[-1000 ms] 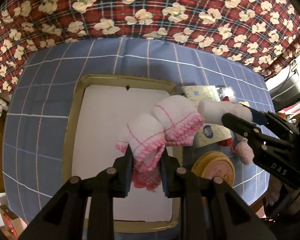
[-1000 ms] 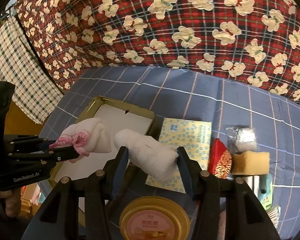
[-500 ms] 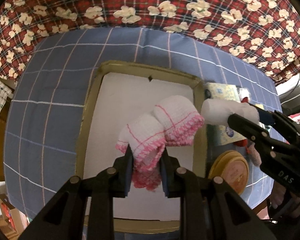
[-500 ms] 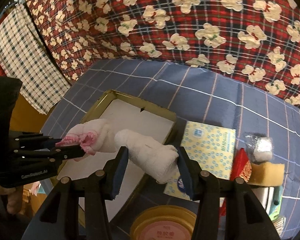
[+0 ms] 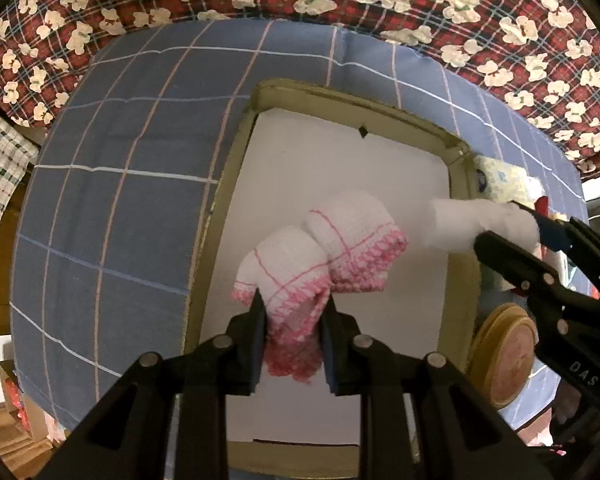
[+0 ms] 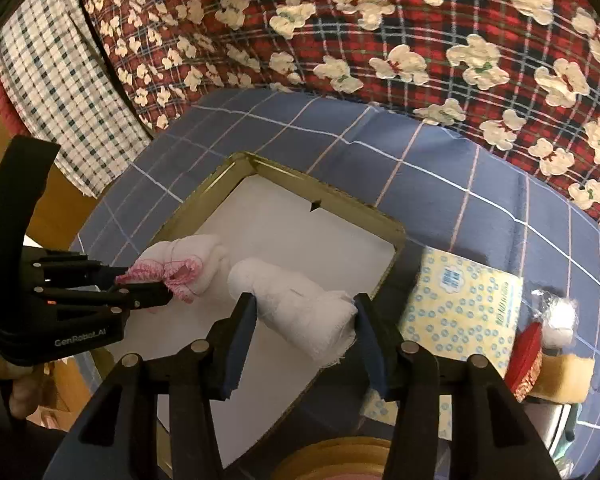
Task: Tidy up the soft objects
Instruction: 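Lower both towels into the tray and open both grippers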
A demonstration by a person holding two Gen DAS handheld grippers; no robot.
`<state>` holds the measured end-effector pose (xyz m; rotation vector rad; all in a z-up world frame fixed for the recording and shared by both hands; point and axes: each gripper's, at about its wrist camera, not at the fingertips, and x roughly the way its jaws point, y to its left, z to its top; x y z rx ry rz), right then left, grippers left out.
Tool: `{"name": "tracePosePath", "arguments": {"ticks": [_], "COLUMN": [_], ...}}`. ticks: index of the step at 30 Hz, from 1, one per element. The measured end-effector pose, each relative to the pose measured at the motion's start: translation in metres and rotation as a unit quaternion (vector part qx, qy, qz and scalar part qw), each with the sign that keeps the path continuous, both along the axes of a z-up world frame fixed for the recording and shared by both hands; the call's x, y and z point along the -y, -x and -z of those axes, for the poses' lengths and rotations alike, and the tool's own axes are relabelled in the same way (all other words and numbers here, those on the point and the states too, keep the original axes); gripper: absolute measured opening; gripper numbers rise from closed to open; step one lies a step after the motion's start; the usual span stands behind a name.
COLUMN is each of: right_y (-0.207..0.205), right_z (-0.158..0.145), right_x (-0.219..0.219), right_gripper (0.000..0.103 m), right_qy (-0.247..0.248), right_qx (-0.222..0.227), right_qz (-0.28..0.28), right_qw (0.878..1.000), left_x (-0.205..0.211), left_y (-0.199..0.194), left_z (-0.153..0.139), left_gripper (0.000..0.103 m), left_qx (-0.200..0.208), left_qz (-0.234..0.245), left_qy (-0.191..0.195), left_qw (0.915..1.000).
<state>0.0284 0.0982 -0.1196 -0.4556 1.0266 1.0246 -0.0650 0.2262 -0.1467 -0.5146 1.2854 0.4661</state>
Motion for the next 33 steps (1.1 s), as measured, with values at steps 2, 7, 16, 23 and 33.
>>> {"name": "tracePosePath", "arguments": {"ticks": [2, 7, 16, 23, 33], "right_y": [0.001, 0.005, 0.015, 0.014, 0.004], "right_z": [0.003, 0.012, 0.029, 0.026, -0.001], "right_x": [-0.004, -0.013, -0.024, -0.021, 0.021], "right_gripper": [0.052, 0.052, 0.07, 0.071, 0.071], "right_qy": [0.004, 0.017, 0.03, 0.029, 0.011], "right_qx": [0.001, -0.003, -0.036, -0.036, -0.02], "right_qz": [-0.005, -0.02, -0.057, -0.048, -0.004], "right_qw": [1.0, 1.0, 0.997, 0.998, 1.0], "left_x": [-0.003, -0.008, -0.01, -0.006, 0.019], "left_y": [-0.001, 0.001, 0.001, -0.005, -0.023], "left_z": [0.003, 0.008, 0.007, -0.002, -0.024], "left_gripper": [0.022, 0.022, 0.039, 0.053, 0.06], "left_qx": [-0.003, -0.011, -0.022, -0.019, 0.0], "left_qz": [-0.002, -0.01, -0.018, -0.013, 0.025], "left_qy": [-0.002, -0.001, -0.008, -0.016, -0.036], "left_qw": [1.0, 0.9999, 0.9996, 0.9996, 0.999]}}
